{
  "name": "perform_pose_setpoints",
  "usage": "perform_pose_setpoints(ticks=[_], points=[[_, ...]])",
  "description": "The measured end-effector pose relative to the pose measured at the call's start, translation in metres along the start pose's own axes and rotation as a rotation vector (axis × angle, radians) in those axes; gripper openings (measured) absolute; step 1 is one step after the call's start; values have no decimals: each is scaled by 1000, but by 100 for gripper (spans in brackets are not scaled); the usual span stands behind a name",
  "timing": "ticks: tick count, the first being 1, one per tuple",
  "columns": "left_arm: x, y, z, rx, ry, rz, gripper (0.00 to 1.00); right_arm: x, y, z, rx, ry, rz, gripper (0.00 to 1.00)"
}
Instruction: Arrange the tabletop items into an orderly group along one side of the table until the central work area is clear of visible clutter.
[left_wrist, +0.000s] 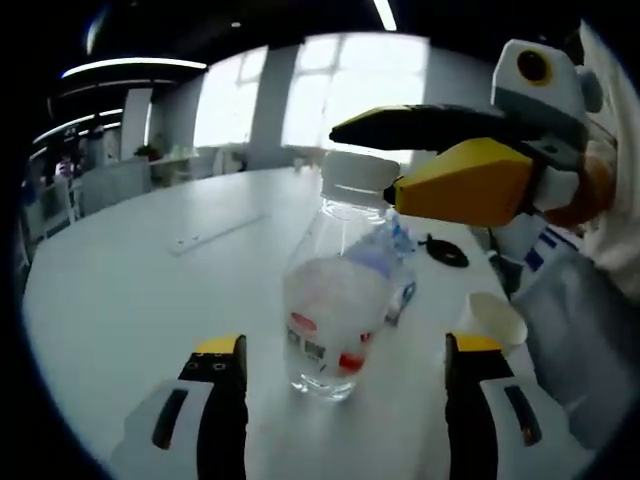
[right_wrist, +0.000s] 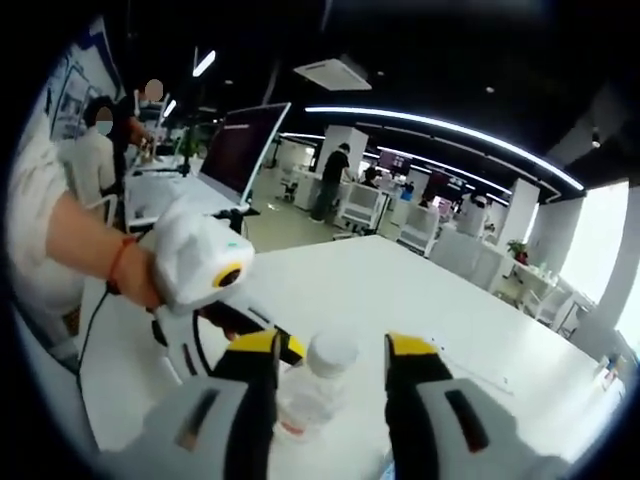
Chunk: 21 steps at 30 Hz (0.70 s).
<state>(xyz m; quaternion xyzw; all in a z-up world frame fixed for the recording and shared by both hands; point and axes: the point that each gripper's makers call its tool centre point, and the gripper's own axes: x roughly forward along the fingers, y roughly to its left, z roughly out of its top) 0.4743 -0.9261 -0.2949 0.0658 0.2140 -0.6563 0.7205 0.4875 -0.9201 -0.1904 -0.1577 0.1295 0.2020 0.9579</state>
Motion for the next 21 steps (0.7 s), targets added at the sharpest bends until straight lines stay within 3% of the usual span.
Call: perform_pose_setpoints(ticks=[9, 21], points=[[-7, -4, 3, -7, 4, 15, 82, -7, -6, 5, 34, -4, -1, 45], [-23, -14, 6, -17, 2, 55, 82, -25, -18, 8, 170, -27, 16, 66]])
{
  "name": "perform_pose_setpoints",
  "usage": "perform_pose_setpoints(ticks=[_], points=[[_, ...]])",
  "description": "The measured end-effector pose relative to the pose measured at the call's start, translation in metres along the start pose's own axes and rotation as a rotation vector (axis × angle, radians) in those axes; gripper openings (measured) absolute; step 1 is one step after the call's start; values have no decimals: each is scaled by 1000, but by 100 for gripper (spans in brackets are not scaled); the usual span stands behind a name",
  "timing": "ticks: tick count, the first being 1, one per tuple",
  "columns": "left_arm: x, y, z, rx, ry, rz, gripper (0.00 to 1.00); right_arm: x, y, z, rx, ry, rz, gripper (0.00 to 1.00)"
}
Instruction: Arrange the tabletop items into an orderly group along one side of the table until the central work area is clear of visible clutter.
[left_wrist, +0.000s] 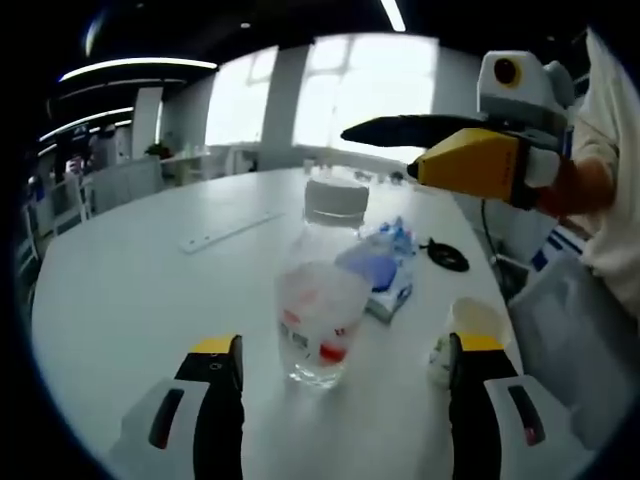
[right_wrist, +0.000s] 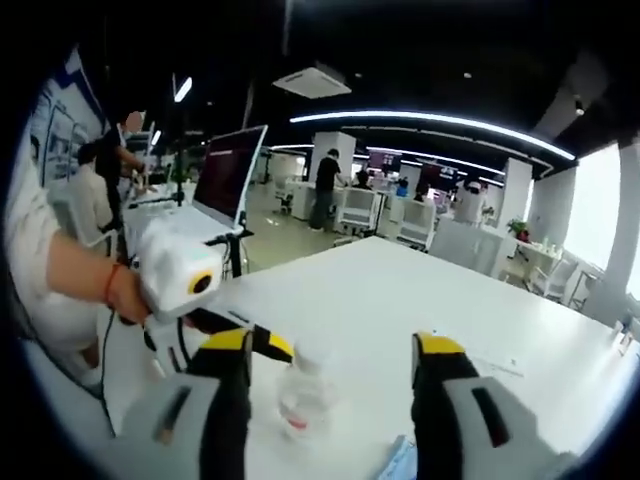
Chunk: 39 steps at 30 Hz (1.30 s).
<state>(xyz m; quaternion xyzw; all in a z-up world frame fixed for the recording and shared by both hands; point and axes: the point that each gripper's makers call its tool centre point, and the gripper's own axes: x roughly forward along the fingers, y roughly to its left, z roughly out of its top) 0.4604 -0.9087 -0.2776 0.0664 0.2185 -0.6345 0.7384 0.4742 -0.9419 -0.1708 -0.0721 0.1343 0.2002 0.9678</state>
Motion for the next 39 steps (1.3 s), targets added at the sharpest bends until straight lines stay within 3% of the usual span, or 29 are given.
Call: perform_pose_setpoints(ticks=[9, 15, 25, 39], points=[[-15, -12, 2, -13, 1, 39, 82, -23, -13, -9, 39, 29, 4, 88], [-27, -23, 7, -16, -5, 73, 82, -41, -18, -18, 59, 54, 9, 97], [-47, -46, 16, -30, -38, 132, 82, -67, -26, -39, 112, 130, -6, 94], [-70, -77, 3, -67, -46, 192, 81, -92, -10, -86, 122, 296, 34, 79]])
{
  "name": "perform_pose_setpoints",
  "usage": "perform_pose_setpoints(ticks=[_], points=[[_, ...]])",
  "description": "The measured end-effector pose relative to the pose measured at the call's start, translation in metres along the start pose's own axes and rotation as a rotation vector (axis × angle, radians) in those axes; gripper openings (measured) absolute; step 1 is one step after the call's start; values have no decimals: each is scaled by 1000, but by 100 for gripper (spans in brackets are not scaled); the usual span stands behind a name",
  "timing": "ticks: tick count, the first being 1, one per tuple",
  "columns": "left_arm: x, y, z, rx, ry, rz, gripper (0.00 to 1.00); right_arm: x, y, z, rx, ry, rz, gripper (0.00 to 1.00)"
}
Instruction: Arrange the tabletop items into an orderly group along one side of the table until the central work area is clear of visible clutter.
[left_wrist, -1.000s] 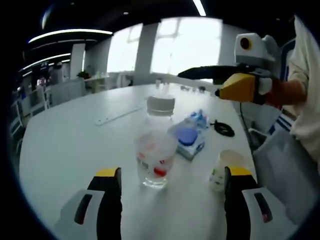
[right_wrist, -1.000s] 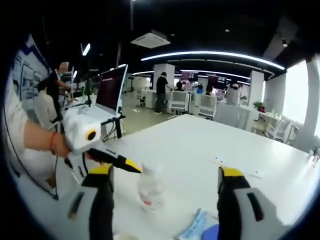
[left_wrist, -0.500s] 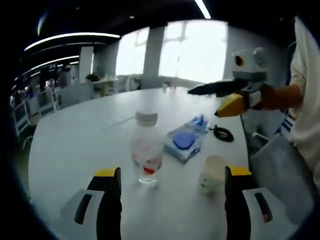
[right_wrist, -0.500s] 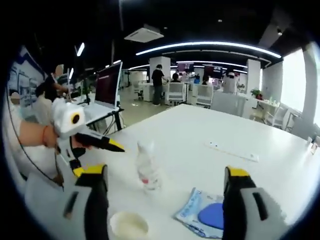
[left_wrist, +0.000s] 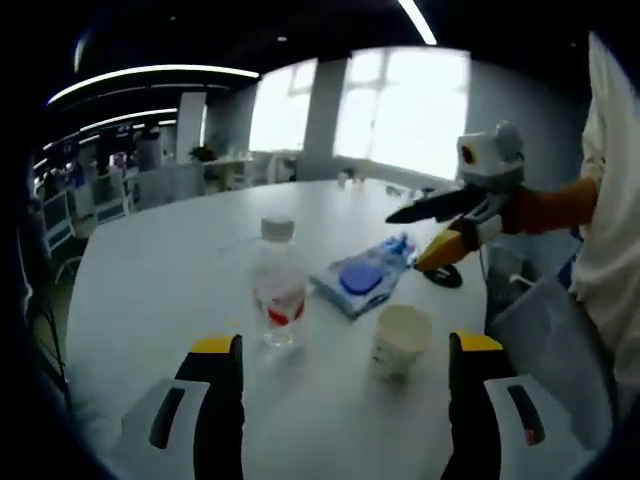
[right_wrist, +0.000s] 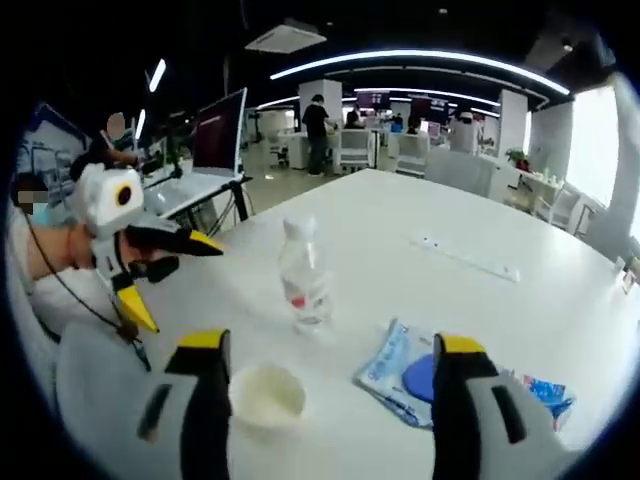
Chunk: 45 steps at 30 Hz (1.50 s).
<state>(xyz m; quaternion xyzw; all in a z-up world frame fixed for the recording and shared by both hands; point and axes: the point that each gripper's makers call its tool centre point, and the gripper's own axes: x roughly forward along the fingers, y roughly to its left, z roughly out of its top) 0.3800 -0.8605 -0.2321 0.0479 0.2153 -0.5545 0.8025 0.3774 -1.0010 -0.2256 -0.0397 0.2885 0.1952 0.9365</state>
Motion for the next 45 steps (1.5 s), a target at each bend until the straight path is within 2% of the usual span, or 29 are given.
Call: perform_pose_setpoints(ticks=[6, 8, 11, 12, 13, 20, 21, 23, 24, 26, 27, 30, 33, 38, 41, 45], points=[[-10, -8, -5, 0, 3, 15, 81, -1, 1, -15, 28, 53, 14, 74], [-14, -12, -9, 11, 22, 19, 80, -1, 1, -20, 21, 74, 11, 73], [-20, -17, -11, 8, 19, 22, 80, -1, 0, -27, 14, 98, 10, 71], [-21, -19, -12, 10, 22, 27, 80, 0, 0, -35, 15, 134, 14, 70], [-22, -20, -12, 8, 21, 27, 80, 0, -1, -35, 14, 129, 13, 69], [-31, -37, -25, -1, 36, 31, 79, 13, 1, -49, 70, 188, 35, 58], [-31, -38, -25, -3, 36, 31, 79, 14, 4, -55, 73, 222, 50, 55], [-33, -41, -27, -6, 35, 32, 78, 19, 4, -52, 76, 209, 44, 49], [-34, -43, -28, -9, 37, 32, 78, 21, 8, -58, 71, 250, 60, 44], [-34, -44, -30, -10, 39, 35, 78, 26, 9, -57, 64, 247, 56, 39], [-35, -44, -29, -14, 36, 38, 78, 28, 12, -62, 53, 273, 65, 36], [-38, -44, -29, -18, 29, 47, 77, 33, 20, -66, 69, 304, 94, 31], [-39, -42, -29, -23, 25, 54, 77, 36, 22, -68, 43, 321, 94, 22], [-41, -41, -29, -23, 18, 61, 76, 40, 24, -73, 44, 349, 92, 16], [-42, -40, -28, -25, 13, 65, 76, 42, 24, -76, 9, 366, 85, 14], [-42, -40, -27, -25, 6, 63, 76, 42, 24, -78, 8, 378, 91, 6]])
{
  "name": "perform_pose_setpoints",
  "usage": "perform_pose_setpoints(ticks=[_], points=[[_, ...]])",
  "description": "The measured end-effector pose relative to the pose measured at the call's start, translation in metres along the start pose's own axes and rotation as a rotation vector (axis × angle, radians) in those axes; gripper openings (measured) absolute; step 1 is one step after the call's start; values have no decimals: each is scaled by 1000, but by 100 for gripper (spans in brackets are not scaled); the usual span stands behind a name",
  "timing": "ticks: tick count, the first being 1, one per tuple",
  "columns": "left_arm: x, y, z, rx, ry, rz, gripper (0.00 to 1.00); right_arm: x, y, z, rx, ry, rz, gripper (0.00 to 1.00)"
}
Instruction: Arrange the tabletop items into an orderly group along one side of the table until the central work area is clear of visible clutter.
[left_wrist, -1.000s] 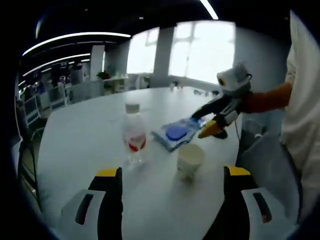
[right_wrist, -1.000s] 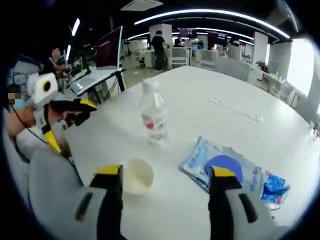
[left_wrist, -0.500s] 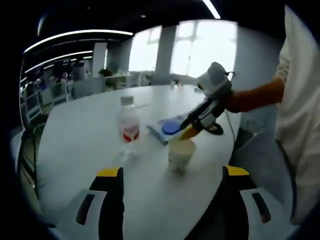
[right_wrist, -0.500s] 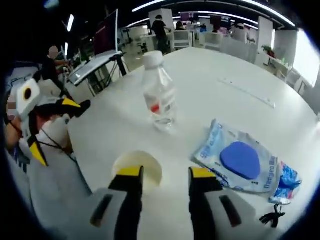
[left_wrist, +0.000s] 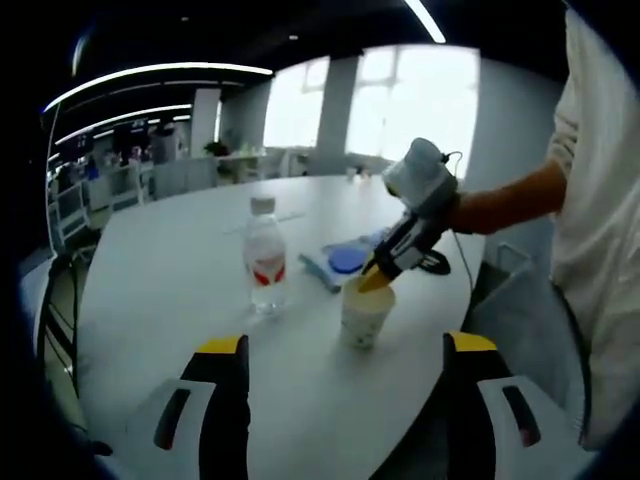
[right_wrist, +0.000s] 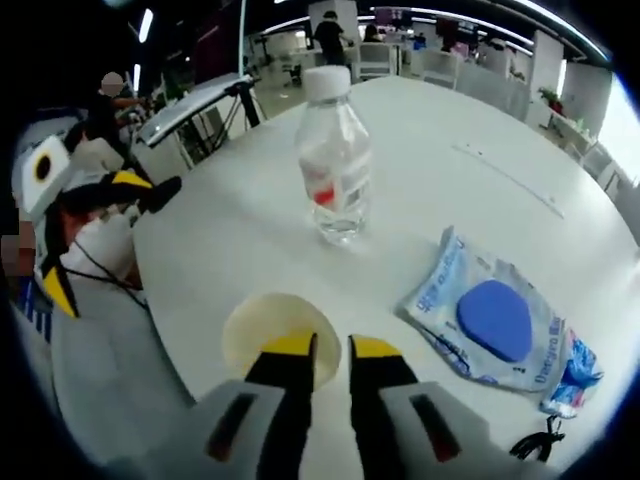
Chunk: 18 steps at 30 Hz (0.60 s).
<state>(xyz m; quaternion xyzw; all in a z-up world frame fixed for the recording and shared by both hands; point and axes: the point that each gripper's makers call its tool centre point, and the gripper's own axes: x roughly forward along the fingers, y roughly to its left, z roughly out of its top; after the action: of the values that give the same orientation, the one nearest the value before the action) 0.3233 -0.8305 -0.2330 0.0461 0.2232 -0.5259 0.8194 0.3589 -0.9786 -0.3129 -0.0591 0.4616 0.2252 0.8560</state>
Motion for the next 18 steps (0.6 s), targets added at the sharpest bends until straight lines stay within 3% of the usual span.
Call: perform_pose_setpoints(ticks=[3, 14, 18], points=[[0, -1, 1, 1, -3, -1, 75, -1, -1, 0, -14, 5, -8, 0], [4, -4, -2, 4, 7, -11, 74, -4, 1, 4, -6, -3, 10, 0], [4, -5, -3, 3, 8, -12, 74, -5, 3, 7, 39, -15, 38, 0]])
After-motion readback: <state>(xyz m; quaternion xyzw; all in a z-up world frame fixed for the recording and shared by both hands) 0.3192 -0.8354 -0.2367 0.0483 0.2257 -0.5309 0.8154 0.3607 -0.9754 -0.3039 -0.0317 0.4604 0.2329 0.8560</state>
